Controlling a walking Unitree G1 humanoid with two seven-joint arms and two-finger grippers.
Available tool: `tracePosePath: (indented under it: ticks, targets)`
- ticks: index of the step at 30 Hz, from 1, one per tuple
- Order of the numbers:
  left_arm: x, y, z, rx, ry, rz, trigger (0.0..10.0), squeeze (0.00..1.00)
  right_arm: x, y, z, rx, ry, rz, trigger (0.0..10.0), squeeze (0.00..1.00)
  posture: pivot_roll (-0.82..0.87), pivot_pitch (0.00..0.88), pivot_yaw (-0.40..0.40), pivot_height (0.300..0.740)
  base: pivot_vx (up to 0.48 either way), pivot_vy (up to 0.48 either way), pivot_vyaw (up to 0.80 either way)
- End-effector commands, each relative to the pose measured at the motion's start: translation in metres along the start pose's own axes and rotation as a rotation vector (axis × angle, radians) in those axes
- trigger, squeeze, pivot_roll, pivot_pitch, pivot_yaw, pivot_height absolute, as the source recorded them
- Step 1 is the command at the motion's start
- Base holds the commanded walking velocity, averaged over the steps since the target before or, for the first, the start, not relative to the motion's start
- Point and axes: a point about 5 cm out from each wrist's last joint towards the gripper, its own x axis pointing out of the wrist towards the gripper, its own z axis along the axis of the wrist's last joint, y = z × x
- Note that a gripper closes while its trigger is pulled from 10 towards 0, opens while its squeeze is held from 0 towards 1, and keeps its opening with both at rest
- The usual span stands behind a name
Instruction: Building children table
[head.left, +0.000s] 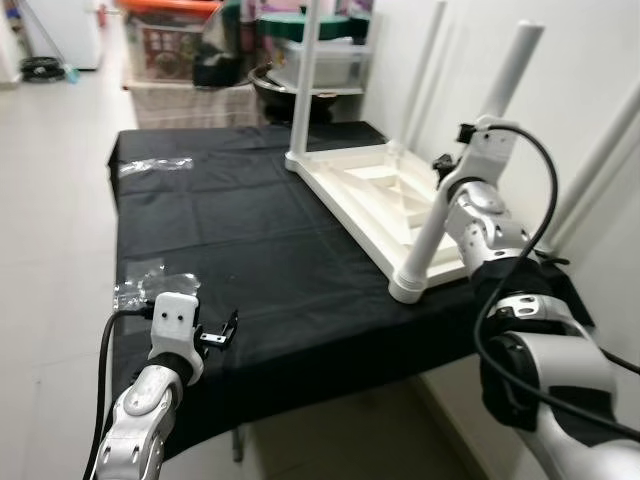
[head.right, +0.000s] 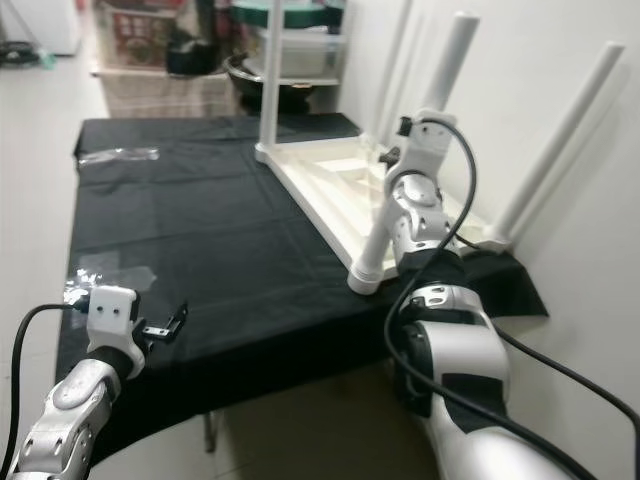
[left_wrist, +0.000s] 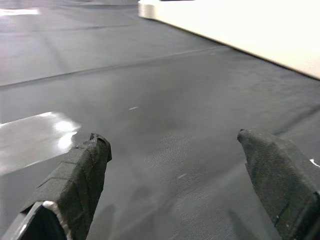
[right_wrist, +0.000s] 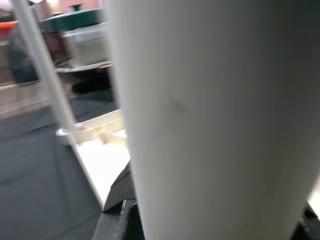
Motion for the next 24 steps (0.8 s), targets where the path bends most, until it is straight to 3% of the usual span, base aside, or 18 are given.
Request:
tracePosePath:
  ticks: [1,2,3,4,6,7,8,9,10,12,14,16,19,20,22,23,24]
  targets:
    - [0.001,-0.002,-0.002,0.002,0.008,-0.013,10.0,0.00,0.000,-0.003,-0.019,0.031,0.097,0.035,10.0,1.00,0.04,0.000,-0.121,0.740,0.000,0.000,0.00]
    - [0.002,-0.001,-0.002,0.004,0.008,-0.012,10.0,0.00,0.003,-0.007,0.005,0.019,0.023,0.076,10.0,1.00,0.04,0.000,-0.120,0.740,0.000,0.000,0.00]
    - [0.002,-0.001,-0.002,0.004,0.008,-0.012,10.0,0.00,0.003,-0.007,0.005,0.019,0.023,0.076,10.0,1.00,0.04,0.000,-0.120,0.740,0.000,0.000,0.00]
    - [0.003,0.000,-0.001,0.003,0.006,-0.010,10.0,0.00,0.005,-0.014,0.029,0.005,-0.032,0.119,10.0,0.00,0.03,0.000,-0.122,0.740,0.000,0.000,0.00]
    - [0.003,0.000,-0.001,0.003,0.006,-0.010,10.0,0.00,0.005,-0.014,0.029,0.005,-0.032,0.119,10.0,0.00,0.03,0.000,-0.122,0.740,0.000,0.000,0.00]
    - [0.003,0.000,-0.001,0.002,0.003,-0.008,10.0,0.00,0.005,-0.018,0.054,0.019,-0.071,0.228,10.0,0.00,0.04,0.000,-0.130,0.740,0.000,0.000,0.00]
    - [0.003,0.000,-0.001,0.002,0.003,-0.008,10.0,0.00,0.005,-0.018,0.054,0.019,-0.071,0.228,10.0,0.00,0.04,0.000,-0.130,0.740,0.000,0.000,0.00]
    - [0.003,-0.001,-0.001,0.001,0.000,-0.009,10.0,0.00,0.000,-0.020,0.077,-0.006,-0.135,0.363,10.0,0.00,0.04,0.000,-0.133,0.740,0.000,0.000,0.00]
    - [0.003,-0.001,-0.001,0.001,0.000,-0.009,10.0,0.00,0.000,-0.020,0.077,-0.006,-0.135,0.363,10.0,0.00,0.04,0.000,-0.133,0.740,0.000,0.000,0.00]
    - [0.003,-0.002,-0.001,0.000,-0.001,-0.010,10.0,0.00,-0.015,-0.021,0.100,-0.131,-0.223,0.669,10.0,0.00,0.04,0.000,-0.128,0.740,0.000,0.000,0.00]
    - [0.003,-0.002,-0.001,0.000,-0.001,-0.010,10.0,0.00,-0.015,-0.021,0.100,-0.131,-0.223,0.669,10.0,0.00,0.04,0.000,-0.128,0.740,0.000,0.000,0.00]
    - [0.004,-0.002,-0.001,0.003,-0.002,-0.015,10.0,0.00,-0.022,-0.023,0.090,-0.221,-0.183,0.852,10.0,0.00,0.04,0.000,-0.124,0.740,0.000,0.000,0.00]
    - [0.004,-0.002,0.000,0.005,-0.002,-0.017,10.0,0.00,-0.022,-0.024,0.081,-0.231,-0.141,0.890,10.0,0.00,0.04,0.000,-0.124,0.740,0.000,0.000,0.00]
    - [0.005,-0.002,0.000,0.007,-0.004,-0.018,10.0,0.00,-0.021,-0.023,0.069,-0.257,-0.091,0.924,10.0,0.00,0.04,0.000,-0.126,0.740,0.000,0.000,0.00]
    - [0.005,-0.002,0.000,0.007,-0.004,-0.018,10.0,0.00,-0.021,-0.023,0.069,-0.257,-0.091,0.924,10.0,0.00,0.04,0.000,-0.126,0.740,0.000,0.000,0.00]
    - [0.005,-0.002,0.001,0.009,-0.005,-0.019,10.0,0.00,-0.020,-0.021,0.057,-0.277,-0.047,0.955,10.0,0.00,0.05,0.000,-0.130,0.740,0.000,0.000,0.00]
    - [0.005,-0.001,0.001,0.011,-0.005,-0.018,10.0,0.00,-0.019,-0.017,0.048,-0.287,-0.018,0.977,6.7,0.00,0.05,0.000,-0.129,0.740,0.000,0.000,0.00]
